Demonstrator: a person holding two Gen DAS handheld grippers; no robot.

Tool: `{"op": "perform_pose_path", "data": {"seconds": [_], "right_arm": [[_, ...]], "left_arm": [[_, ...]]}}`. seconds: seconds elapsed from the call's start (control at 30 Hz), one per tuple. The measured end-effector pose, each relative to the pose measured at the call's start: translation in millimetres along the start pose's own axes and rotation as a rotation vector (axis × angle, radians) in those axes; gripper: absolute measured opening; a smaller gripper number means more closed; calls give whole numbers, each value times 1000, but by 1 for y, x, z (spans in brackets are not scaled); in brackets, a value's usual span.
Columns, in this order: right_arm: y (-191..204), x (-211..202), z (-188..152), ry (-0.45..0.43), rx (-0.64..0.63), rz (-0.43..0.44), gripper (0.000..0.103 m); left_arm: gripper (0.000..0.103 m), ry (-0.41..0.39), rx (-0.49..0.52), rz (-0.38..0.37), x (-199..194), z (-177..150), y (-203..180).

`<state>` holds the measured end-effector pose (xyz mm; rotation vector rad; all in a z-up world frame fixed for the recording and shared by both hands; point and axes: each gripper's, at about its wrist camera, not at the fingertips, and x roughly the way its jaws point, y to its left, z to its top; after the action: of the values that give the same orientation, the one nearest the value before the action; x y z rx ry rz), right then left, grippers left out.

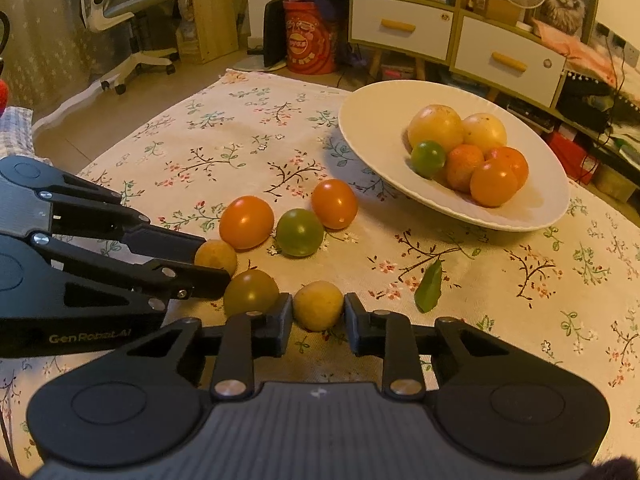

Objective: Organize fruits
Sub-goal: 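Carry the tan fruit over the plate with the left tool while the right tool carries the yellow fruit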

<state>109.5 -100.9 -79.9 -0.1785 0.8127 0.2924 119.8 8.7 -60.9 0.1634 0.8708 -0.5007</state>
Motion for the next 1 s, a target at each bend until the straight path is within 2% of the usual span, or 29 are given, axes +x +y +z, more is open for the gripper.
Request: {"op": "perform_pose_path", "data": {"seconds": [0.6, 1.0], "right_arm": [[-9, -12, 4, -11, 37, -23, 24], [-33, -28, 8, -59, 130, -39, 25]], "left_arm": [[4, -15, -22, -4, -9, 12, -7], [4, -47, -41, -13, -20, 25, -17]]}}
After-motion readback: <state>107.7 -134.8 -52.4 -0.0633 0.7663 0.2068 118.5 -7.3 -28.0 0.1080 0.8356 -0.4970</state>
